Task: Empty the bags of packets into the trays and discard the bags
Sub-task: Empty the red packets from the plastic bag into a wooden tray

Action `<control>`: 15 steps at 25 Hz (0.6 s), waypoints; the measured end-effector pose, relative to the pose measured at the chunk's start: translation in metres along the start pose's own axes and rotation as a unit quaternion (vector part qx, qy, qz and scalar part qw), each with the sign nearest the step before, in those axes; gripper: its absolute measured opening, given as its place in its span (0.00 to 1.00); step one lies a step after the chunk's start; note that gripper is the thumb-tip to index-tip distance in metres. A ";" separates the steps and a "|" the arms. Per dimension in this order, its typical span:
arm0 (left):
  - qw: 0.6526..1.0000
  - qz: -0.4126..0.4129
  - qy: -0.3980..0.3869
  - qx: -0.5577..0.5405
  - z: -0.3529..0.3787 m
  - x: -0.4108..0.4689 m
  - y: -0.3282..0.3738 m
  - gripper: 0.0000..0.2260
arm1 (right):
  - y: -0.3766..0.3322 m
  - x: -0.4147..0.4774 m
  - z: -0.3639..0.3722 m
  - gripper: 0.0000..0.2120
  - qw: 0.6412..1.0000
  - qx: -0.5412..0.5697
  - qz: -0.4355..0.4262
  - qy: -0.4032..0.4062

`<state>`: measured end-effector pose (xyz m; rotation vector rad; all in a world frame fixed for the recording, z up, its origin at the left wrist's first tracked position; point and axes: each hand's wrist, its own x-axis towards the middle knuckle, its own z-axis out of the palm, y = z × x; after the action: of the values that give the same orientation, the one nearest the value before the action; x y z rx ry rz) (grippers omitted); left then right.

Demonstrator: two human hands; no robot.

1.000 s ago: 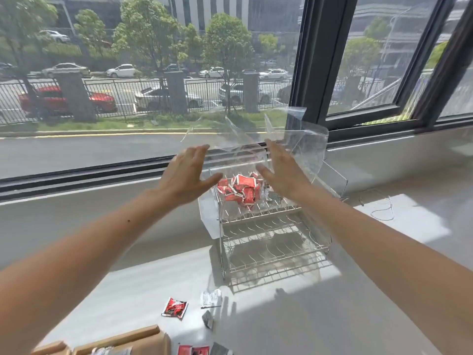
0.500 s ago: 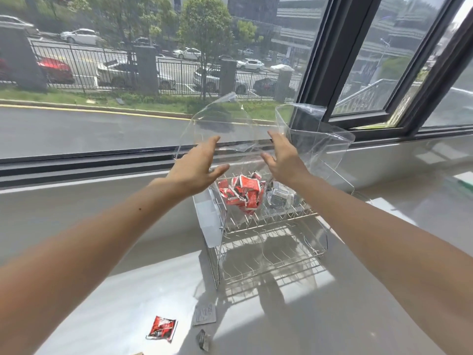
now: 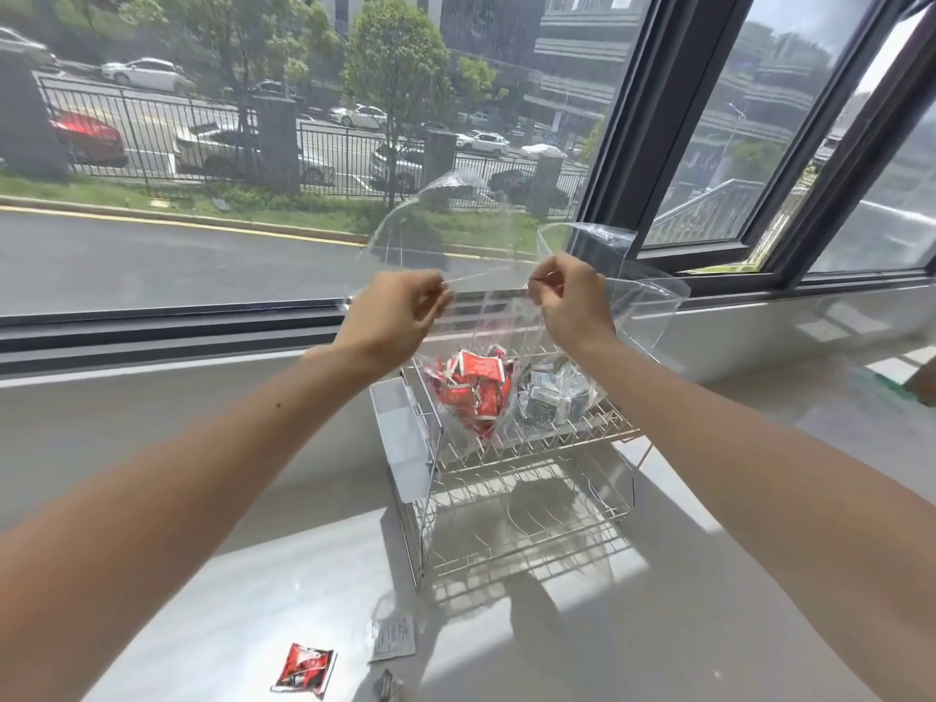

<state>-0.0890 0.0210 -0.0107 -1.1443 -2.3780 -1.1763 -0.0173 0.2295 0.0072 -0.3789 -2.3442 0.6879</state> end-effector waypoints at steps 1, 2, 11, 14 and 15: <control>1.000 0.011 0.016 -0.005 -0.004 0.002 0.007 0.11 | -0.004 0.000 -0.006 0.05 1.000 0.008 0.002 0.014; 0.999 0.021 0.031 -0.010 -0.009 0.004 0.015 0.11 | -0.009 -0.001 -0.012 0.05 0.999 0.020 0.004 0.030; 0.995 0.072 0.071 -0.011 -0.055 -0.023 0.104 0.06 | -0.042 -0.050 -0.082 0.03 0.982 0.147 -0.054 0.106; 0.995 0.034 0.082 -0.035 -0.062 -0.048 0.139 0.06 | -0.049 -0.075 -0.107 0.03 0.975 0.165 -0.081 0.125; 0.995 0.022 0.087 -0.031 -0.064 -0.058 0.150 0.07 | -0.050 -0.083 -0.115 0.04 0.974 0.171 -0.086 0.122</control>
<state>0.0535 -0.0044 0.0844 -1.0613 -2.1902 -1.2883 0.1168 0.1957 0.0673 -0.0977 -1.9545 0.8882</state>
